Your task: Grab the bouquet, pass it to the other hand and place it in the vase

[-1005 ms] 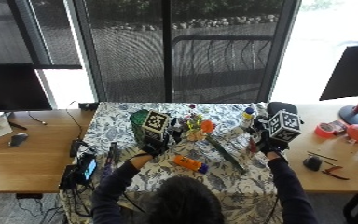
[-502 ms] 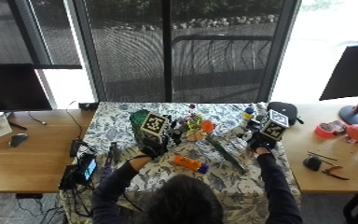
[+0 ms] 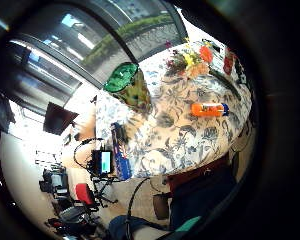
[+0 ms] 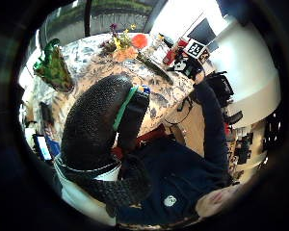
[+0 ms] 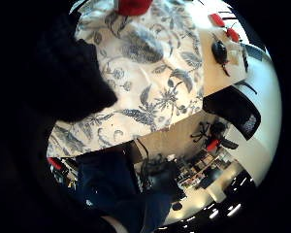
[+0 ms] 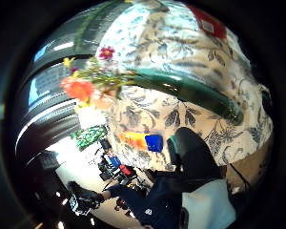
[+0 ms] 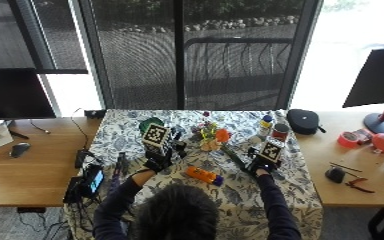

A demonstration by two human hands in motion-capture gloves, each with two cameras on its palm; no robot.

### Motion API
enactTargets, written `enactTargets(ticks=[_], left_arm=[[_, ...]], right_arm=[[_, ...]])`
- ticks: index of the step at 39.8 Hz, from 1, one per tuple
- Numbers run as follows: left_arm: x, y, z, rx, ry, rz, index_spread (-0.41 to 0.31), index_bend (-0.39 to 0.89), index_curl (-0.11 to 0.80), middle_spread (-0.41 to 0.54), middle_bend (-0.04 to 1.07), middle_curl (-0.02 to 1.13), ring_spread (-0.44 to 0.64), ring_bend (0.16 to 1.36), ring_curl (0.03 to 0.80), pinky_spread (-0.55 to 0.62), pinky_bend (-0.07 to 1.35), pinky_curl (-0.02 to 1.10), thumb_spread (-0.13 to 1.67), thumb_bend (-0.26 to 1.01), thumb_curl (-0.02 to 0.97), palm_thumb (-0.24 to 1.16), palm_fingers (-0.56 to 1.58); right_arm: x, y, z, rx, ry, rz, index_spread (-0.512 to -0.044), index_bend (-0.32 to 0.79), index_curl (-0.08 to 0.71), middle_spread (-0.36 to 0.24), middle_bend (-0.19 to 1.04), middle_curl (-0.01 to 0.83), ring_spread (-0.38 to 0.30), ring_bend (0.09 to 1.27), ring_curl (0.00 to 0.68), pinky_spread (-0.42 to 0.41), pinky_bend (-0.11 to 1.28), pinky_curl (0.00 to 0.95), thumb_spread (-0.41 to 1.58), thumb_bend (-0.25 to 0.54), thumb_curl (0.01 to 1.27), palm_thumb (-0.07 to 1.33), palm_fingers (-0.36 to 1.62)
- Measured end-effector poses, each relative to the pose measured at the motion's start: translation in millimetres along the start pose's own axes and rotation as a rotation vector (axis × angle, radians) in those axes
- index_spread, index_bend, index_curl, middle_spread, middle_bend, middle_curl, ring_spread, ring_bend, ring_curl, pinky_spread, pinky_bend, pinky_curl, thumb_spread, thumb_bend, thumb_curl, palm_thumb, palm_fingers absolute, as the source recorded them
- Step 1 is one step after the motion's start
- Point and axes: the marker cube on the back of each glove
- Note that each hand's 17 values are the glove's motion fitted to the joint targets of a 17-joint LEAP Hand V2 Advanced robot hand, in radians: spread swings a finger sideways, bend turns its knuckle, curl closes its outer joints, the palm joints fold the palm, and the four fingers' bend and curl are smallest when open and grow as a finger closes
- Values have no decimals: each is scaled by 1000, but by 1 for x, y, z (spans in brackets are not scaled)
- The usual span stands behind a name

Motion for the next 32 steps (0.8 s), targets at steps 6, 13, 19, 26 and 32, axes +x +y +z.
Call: enactTargets(ticks=[6, 13, 19, 26, 32], left_arm=[[-6, 7, -1, -24, 8, -16, -47, 157, 335, 180, 182, 317, 318, 495, 255, 395, 266, 323, 1149, -19, 262, 161, 225], [-15, 9, 3, -69, 8, -26, -47, 161, 337, 180, 181, 321, 318, 494, 257, 396, 263, 328, 1149, -19, 264, 161, 226], [-16, 14, -12, -87, 50, -36, -47, 163, 339, 180, 180, 323, 321, 489, 259, 396, 261, 331, 1156, -13, 267, 175, 225], [-20, 16, -8, -87, 41, -33, -48, 166, 345, 180, 177, 323, 324, 484, 260, 396, 260, 334, 1166, -13, 271, 193, 229], [-20, 15, -8, -95, 47, -40, -48, 164, 347, 180, 177, 323, 325, 481, 262, 395, 260, 335, 1168, -15, 273, 202, 229]], right_arm=[[-8, -39, 13, 359, 4, -31, -123, 23, 64, -9, 263, 415, -100, 687, 401, 57, 763, 406, 1011, 12, 378, 736, 474], [-16, -47, 38, 390, -11, 33, -122, 106, 82, -21, 297, 434, -116, 680, 398, 52, 723, 384, 988, 45, 419, 880, 518], [-20, -53, 46, 409, 82, 128, -137, 92, 99, -62, 349, 451, -156, 708, 397, 69, 628, 354, 1002, 78, 452, 990, 613], [-28, -60, 44, 425, 130, 107, -209, 272, 202, -125, 373, 462, -189, 577, 371, 70, 472, 314, 1012, 109, 479, 1096, 783], [-19, -52, 51, 309, 62, 272, -223, 351, 286, -149, 366, 474, -227, 494, 362, 69, 374, 297, 1016, 124, 496, 1160, 901]])
